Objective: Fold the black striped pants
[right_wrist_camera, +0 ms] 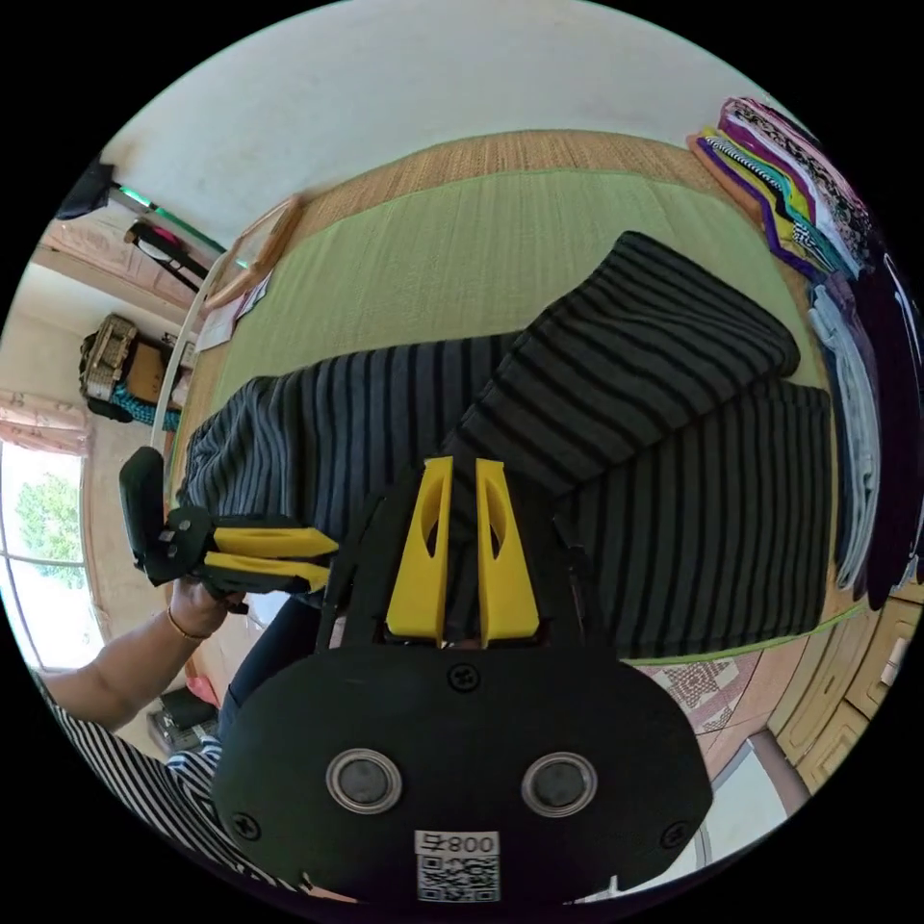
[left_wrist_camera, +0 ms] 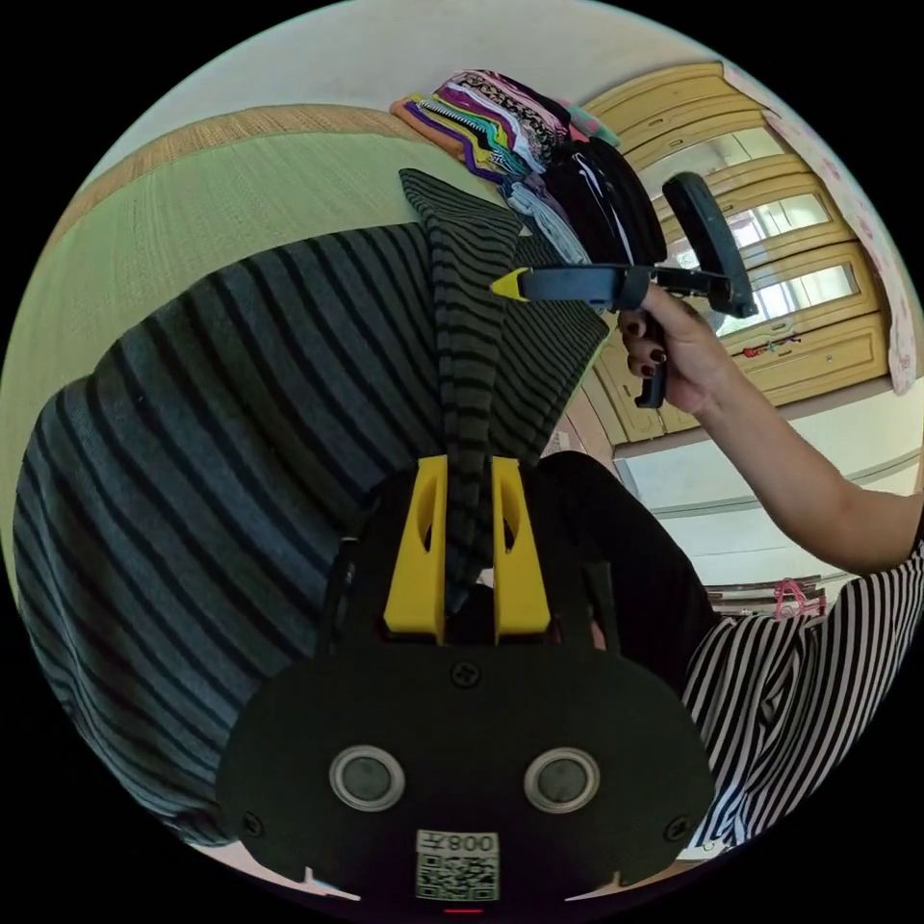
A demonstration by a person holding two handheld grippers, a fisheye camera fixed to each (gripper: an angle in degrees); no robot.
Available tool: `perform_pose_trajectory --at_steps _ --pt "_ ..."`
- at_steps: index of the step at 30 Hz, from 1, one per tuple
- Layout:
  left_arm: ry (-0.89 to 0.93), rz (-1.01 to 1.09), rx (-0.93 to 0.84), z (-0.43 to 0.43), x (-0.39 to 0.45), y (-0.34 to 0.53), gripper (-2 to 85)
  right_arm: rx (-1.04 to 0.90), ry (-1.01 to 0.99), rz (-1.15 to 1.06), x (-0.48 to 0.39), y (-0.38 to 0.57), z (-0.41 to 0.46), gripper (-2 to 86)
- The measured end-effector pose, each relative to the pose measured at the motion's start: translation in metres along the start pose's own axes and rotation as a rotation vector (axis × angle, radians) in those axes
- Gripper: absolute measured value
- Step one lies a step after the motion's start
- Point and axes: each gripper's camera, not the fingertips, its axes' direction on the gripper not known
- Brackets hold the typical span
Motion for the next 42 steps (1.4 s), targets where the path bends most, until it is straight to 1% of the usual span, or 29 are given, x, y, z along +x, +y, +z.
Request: perform_pose_trajectory --at_steps 3,8,14,17,21,26,32,37,42 --pt "-0.005 -0.017 -0.012 0.012 0.004 -0.028 7.0 -0.007 0.046 0.022 0.017 -0.031 -0.004 8.6" --pt "0.029 -0.028 -0.042 0.032 0.017 -0.06 7.0 -0.037 0.107 0.063 0.04 -0.07 -0.001 9.3" --pt "0.052 -0.03 -0.042 0.048 0.039 -0.088 6.0 -0.156 0.195 0.072 0.065 -0.093 0.02 9.4" --pt "0.071 -0.025 -0.044 0.054 0.052 -0.1 4.5 -0.199 0.197 0.075 0.077 -0.093 0.025 8.5" --pt "0.077 0.004 -0.043 0.058 0.079 -0.118 3.3 -0.208 0.192 0.031 0.089 -0.083 0.017 4.2" --pt "0.089 0.079 -0.039 0.06 0.122 -0.136 2.8 -0.139 0.171 -0.037 0.11 -0.053 -0.018 2.8" --pt "-0.01 0.19 -0.075 0.068 0.186 -0.154 2.6 -0.005 0.091 -0.056 0.154 0.022 -0.079 2.4" --pt "-0.126 0.271 -0.148 0.086 0.237 -0.17 2.6 0.076 0.076 -0.014 0.191 0.108 -0.105 2.1" --pt "-0.241 0.344 -0.242 0.109 0.28 -0.185 2.7 0.101 0.047 0.092 0.233 0.175 -0.092 1.4"
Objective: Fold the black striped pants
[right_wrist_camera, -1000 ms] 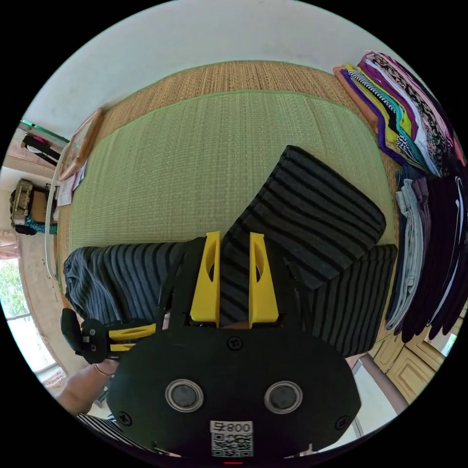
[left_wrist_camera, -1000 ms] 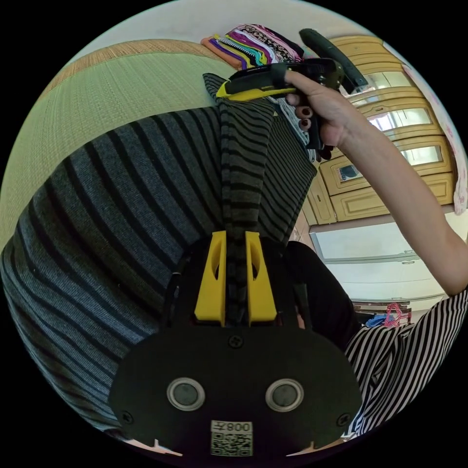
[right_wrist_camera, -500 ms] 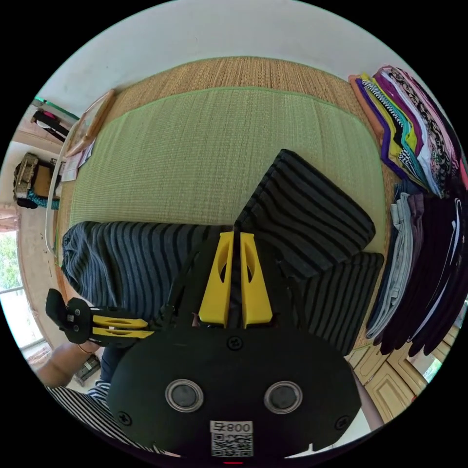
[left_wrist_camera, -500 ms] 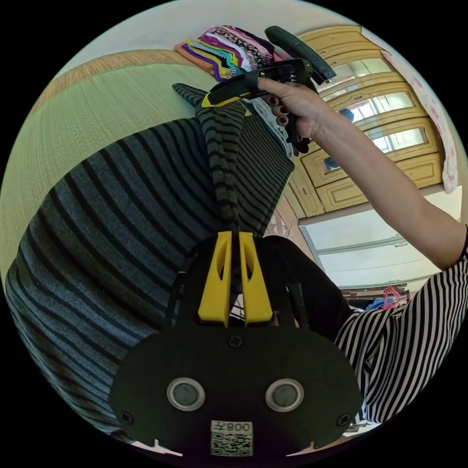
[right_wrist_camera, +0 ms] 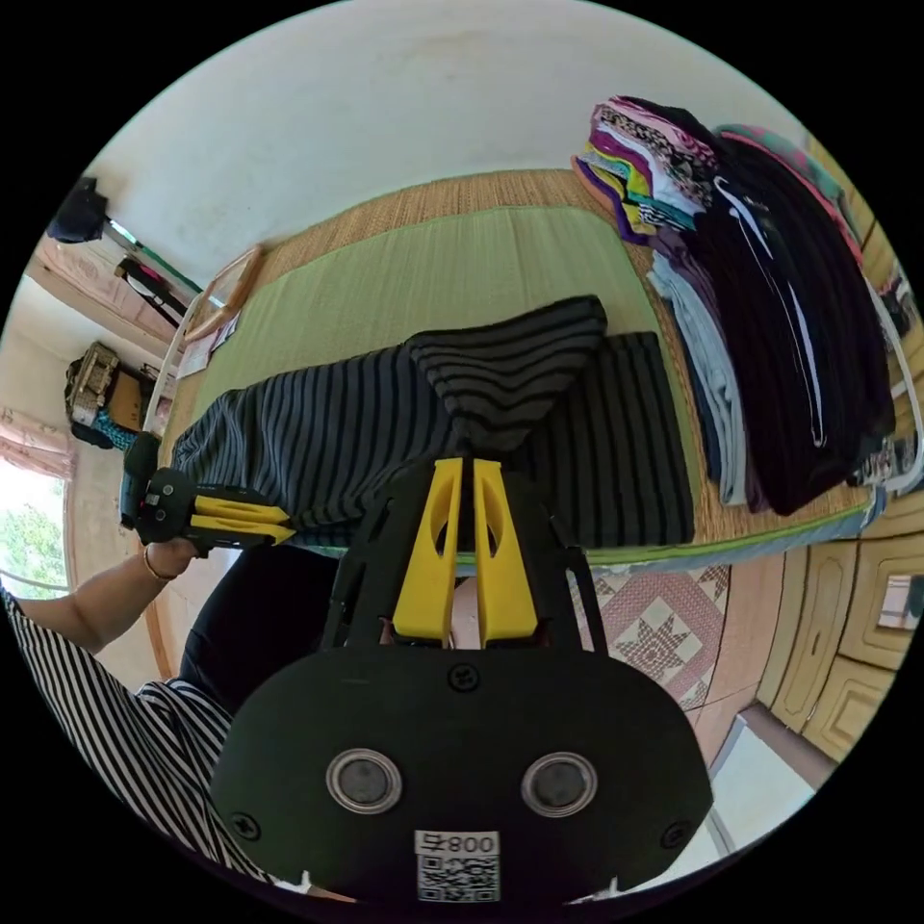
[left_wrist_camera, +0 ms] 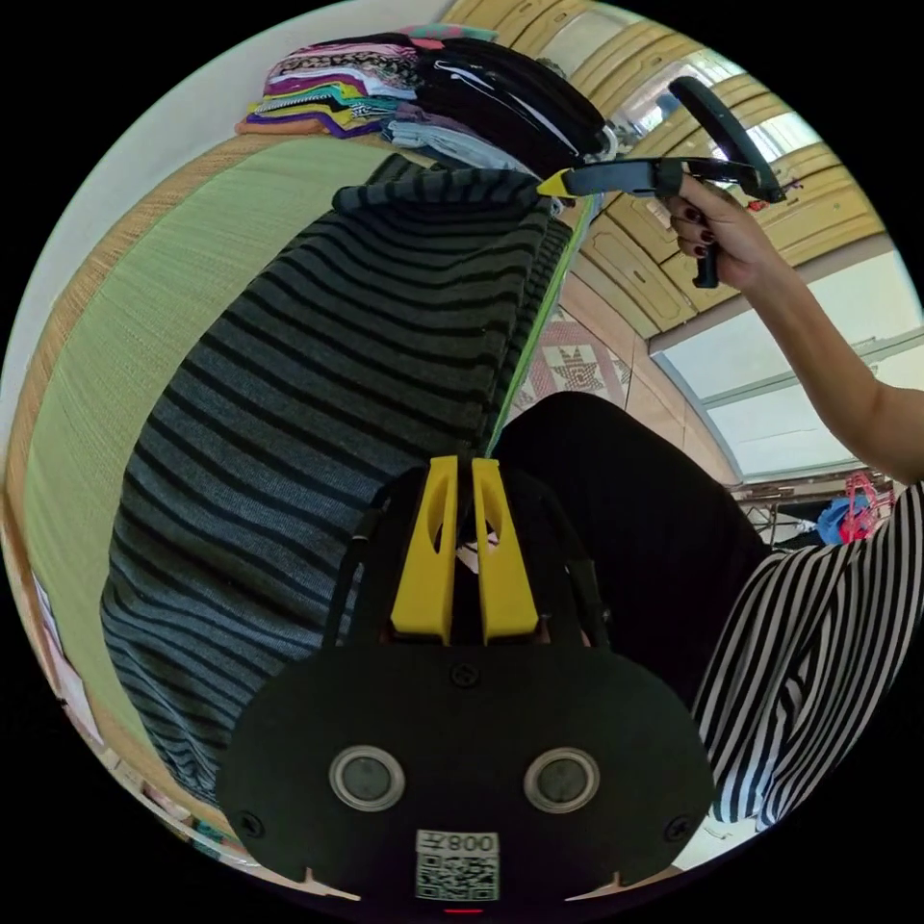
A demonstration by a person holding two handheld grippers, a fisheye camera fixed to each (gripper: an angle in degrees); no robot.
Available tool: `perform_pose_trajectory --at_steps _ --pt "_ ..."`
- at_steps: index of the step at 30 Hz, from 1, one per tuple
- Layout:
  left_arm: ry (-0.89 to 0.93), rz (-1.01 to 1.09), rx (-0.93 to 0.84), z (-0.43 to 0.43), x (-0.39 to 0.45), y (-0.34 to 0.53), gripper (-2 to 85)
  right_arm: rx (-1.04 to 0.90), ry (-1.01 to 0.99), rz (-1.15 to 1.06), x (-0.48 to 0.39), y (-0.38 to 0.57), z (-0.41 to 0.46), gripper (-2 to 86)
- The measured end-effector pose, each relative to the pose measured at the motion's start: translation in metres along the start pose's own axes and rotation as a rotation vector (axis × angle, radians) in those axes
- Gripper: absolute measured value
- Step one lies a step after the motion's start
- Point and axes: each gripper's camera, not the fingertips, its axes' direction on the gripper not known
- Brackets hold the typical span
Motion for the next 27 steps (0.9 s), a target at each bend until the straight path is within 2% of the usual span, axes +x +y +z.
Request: perform_pose_trajectory --at_steps 9,17,20,22,27 --pt "-0.125 0.052 -0.127 0.012 0.051 -0.049 2.8 0.013 -0.089 0.164 0.07 0.075 0.034 1.1" --pt "-0.108 0.017 -0.143 0.003 0.069 -0.077 2.8 0.087 -0.051 0.029 0.061 0.077 0.052 8.7" --pt "-0.137 0.024 -0.135 -0.005 0.078 -0.084 2.8 0.022 -0.004 -0.018 0.055 0.072 0.07 6.3" --pt "-0.164 0.033 -0.112 -0.013 0.086 -0.087 2.7 -0.036 0.108 -0.025 0.056 0.075 0.082 3.7" --pt "-0.17 0.03 -0.072 -0.026 0.093 -0.089 2.9 0.111 0.038 0.011 0.077 0.109 0.059 2.5"
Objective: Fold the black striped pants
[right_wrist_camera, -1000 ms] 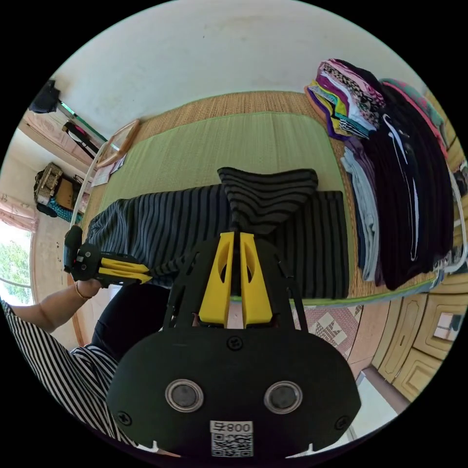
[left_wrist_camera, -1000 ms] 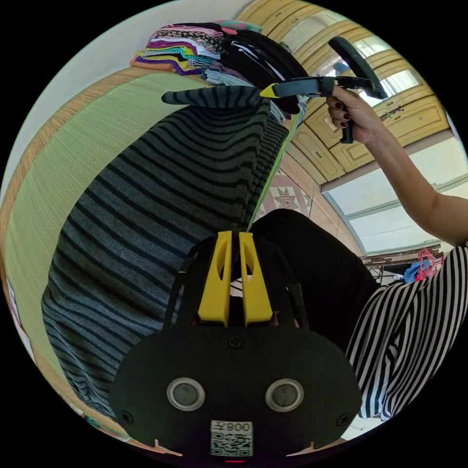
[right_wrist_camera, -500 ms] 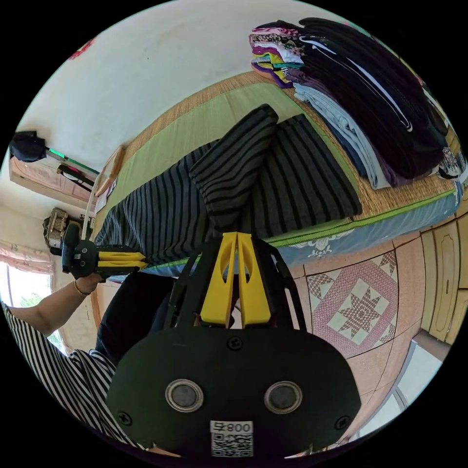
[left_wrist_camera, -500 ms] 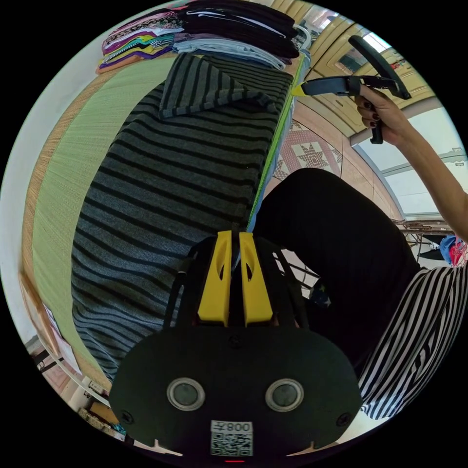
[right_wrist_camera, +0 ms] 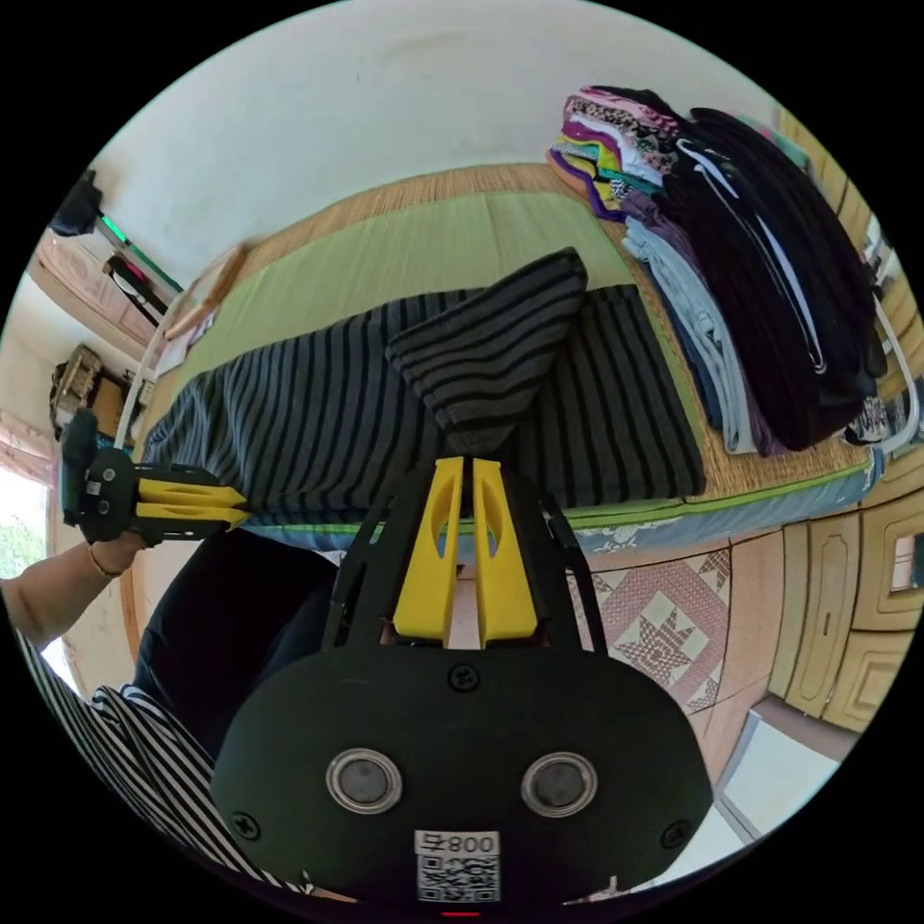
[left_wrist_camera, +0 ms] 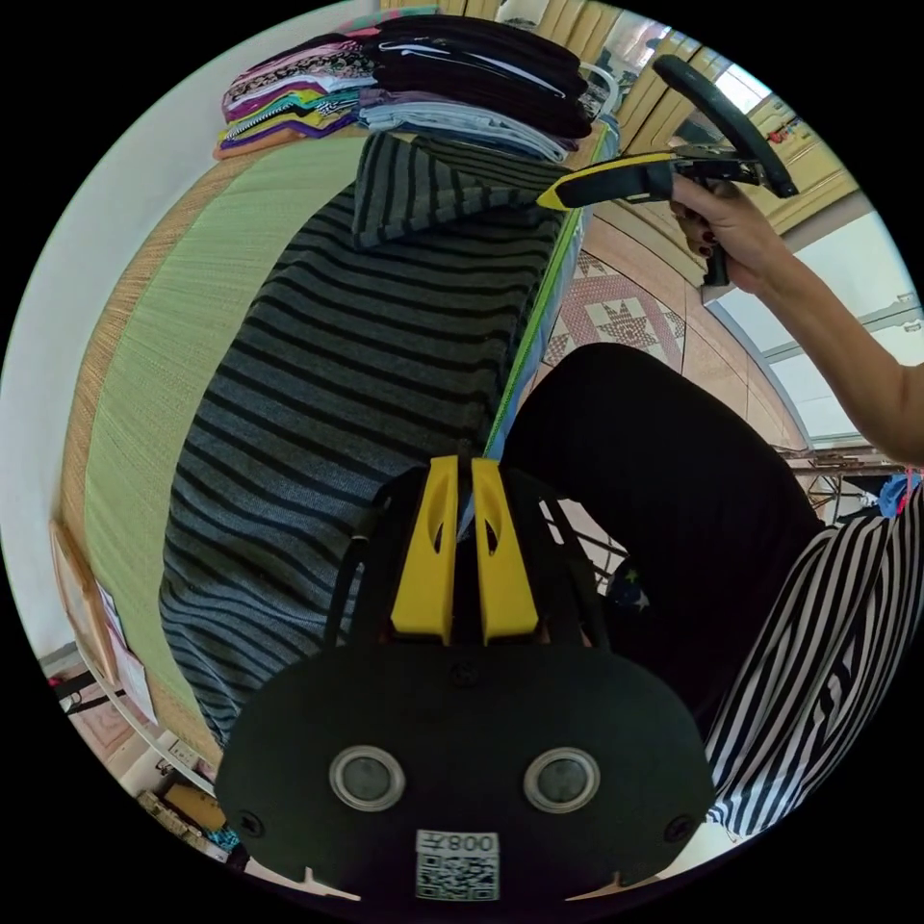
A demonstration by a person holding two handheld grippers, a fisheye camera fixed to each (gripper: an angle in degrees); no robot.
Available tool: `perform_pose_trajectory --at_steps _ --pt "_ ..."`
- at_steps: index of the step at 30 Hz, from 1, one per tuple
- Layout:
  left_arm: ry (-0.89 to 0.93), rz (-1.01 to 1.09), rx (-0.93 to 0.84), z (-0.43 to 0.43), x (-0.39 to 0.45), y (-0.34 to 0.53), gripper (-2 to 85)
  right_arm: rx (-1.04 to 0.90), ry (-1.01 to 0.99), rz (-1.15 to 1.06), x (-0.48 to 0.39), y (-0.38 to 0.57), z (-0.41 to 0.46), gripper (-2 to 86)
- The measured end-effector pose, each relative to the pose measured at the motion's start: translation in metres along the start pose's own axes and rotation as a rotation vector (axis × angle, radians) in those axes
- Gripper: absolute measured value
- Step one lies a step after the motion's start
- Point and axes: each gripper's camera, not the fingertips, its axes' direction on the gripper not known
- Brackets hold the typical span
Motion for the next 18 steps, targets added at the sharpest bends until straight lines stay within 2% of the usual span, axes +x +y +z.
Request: perform_pose_trajectory --at_steps 6,11,14,18 --pt "0.126 -0.059 -0.022 0.001 -0.013 -0.009 4.4 -0.119 -0.043 0.097 0.036 0.034 0.045 3.3" --pt "0.218 -0.061 0.081 -0.026 -0.022 -0.01 4.7 -0.043 -0.032 0.159 0.051 0.049 0.039 6.0" --pt "0.279 -0.088 0.139 -0.035 -0.032 -0.015 4.3 0.03 -0.018 0.084 0.044 0.048 0.03 6.5" --pt "0.37 -0.153 0.178 -0.036 -0.054 -0.031 3.2 0.061 0.044 -0.197 0.003 0.028 0.042 7.8"
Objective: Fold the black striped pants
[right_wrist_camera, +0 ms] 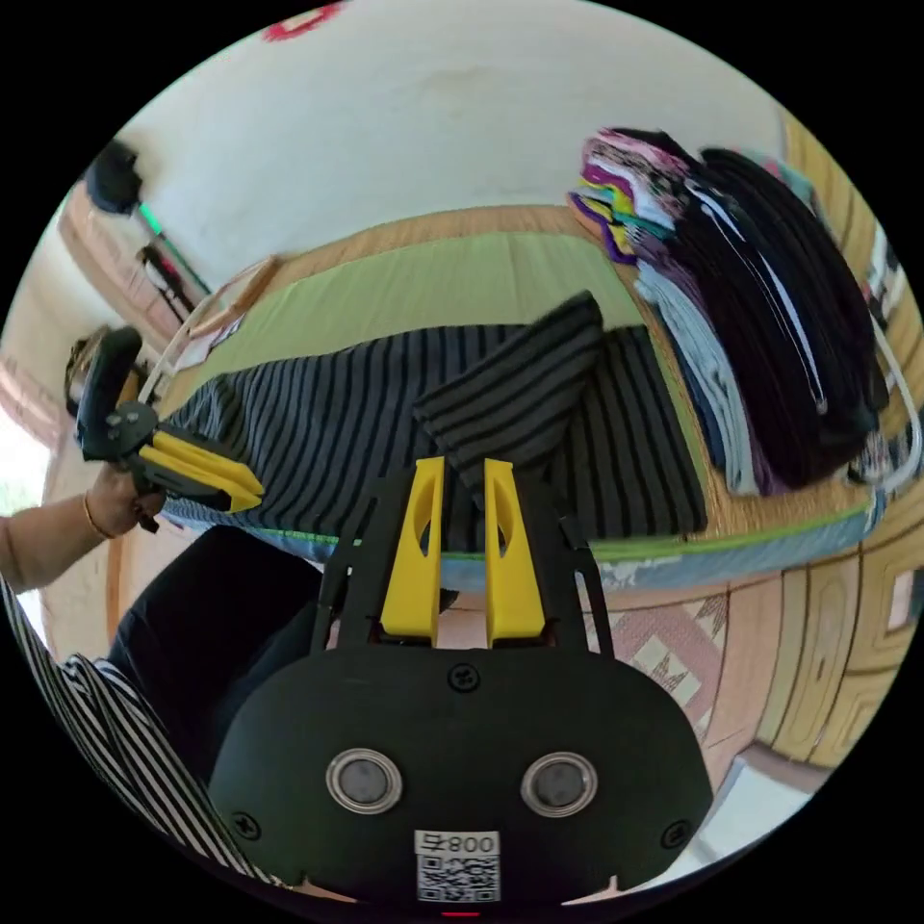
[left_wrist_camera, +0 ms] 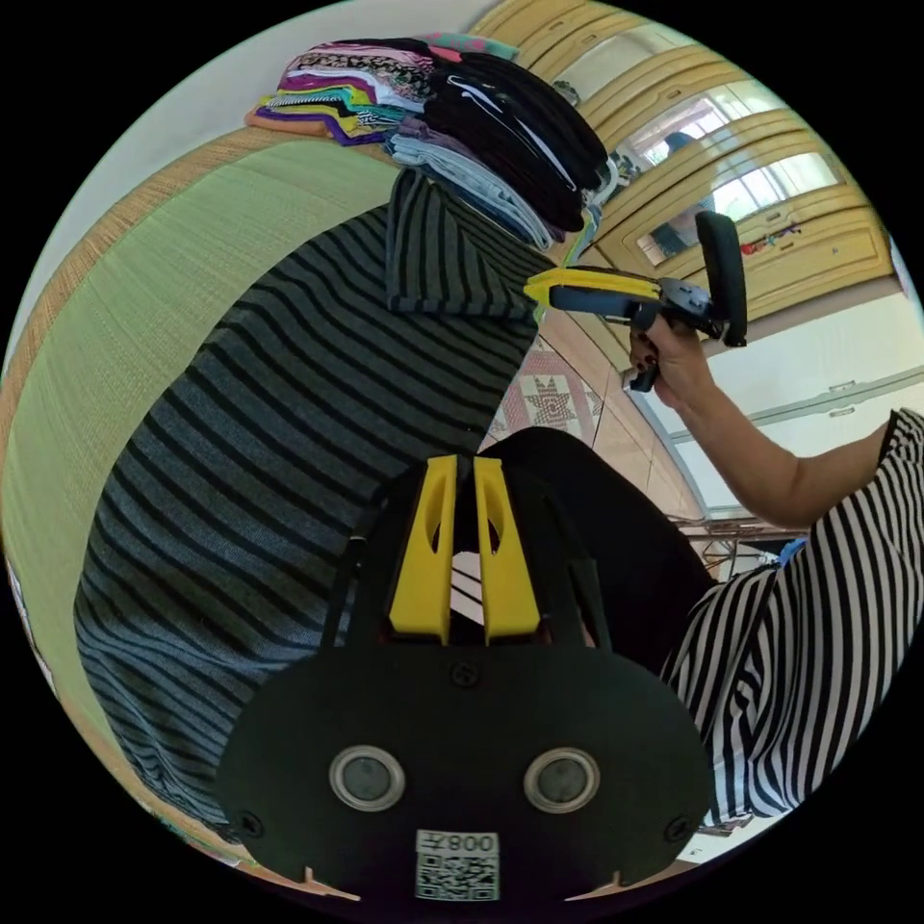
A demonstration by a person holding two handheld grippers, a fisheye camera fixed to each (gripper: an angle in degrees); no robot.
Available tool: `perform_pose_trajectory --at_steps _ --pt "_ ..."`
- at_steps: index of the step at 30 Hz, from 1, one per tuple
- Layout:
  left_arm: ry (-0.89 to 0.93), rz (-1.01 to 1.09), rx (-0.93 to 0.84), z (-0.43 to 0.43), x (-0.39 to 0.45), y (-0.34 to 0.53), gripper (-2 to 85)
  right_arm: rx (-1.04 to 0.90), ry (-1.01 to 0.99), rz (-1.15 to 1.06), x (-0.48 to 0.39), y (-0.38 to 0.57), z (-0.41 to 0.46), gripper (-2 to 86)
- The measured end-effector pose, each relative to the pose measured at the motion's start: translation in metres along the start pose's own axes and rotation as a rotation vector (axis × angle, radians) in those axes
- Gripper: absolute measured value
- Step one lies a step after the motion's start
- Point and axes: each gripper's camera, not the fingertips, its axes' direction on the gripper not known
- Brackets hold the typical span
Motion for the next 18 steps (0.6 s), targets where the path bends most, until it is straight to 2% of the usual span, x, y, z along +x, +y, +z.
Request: perform_pose_trajectory --at_steps 4,7,11,14,18 --pt "0.031 -0.029 0.011 -0.002 -0.011 -0.017 2.3 -0.126 0.109 -0.234 -0.029 -0.016 0.052 8.6" --pt "0.036 -0.041 0.005 -0.004 -0.016 -0.025 1.8 -0.189 0.165 -0.285 -0.031 -0.009 0.079 7.7" --pt "0.056 -0.047 0.026 -0.009 -0.023 -0.04 1.5 -0.132 0.18 -0.217 -0.014 0.005 0.074 3.0" --pt "0.057 -0.022 0.066 -0.017 -0.028 -0.064 1.7 -0.084 0.103 -0.112 0.013 0.02 0.063 2.3" --pt "0.017 0.05 0.128 -0.031 -0.027 -0.115 2.9 0.09 -0.023 0.127 0.068 0.051 0.029 1.9"
